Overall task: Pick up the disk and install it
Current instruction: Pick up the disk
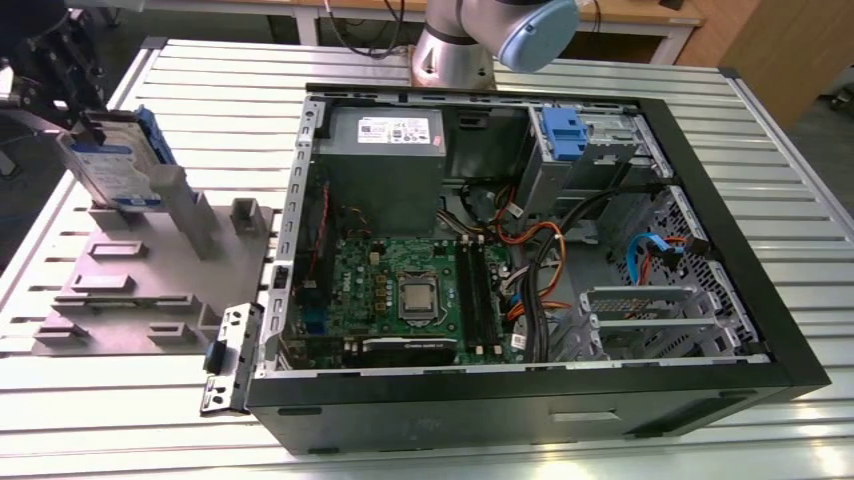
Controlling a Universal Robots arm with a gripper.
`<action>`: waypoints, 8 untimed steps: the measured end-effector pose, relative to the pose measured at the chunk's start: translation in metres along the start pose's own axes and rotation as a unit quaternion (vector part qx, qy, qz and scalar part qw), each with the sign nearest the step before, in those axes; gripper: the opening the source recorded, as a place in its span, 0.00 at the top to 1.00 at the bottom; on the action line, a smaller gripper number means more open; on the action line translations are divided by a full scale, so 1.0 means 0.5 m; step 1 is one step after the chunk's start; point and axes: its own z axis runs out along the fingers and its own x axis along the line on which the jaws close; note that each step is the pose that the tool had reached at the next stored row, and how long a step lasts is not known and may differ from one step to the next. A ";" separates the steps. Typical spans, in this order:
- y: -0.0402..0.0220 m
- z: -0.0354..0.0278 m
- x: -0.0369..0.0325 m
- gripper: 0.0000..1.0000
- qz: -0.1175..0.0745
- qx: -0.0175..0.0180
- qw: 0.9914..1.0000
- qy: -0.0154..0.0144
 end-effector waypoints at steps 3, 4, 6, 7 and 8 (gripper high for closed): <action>0.000 -0.010 -0.001 0.65 0.000 0.000 1.000 0.000; 0.000 -0.010 -0.001 0.65 0.000 0.000 1.000 0.000; 0.000 -0.010 -0.001 0.65 0.000 0.000 1.000 0.000; 0.001 -0.010 -0.001 0.65 0.000 0.000 1.000 0.000; 0.000 -0.010 -0.001 0.65 0.000 0.000 1.000 0.000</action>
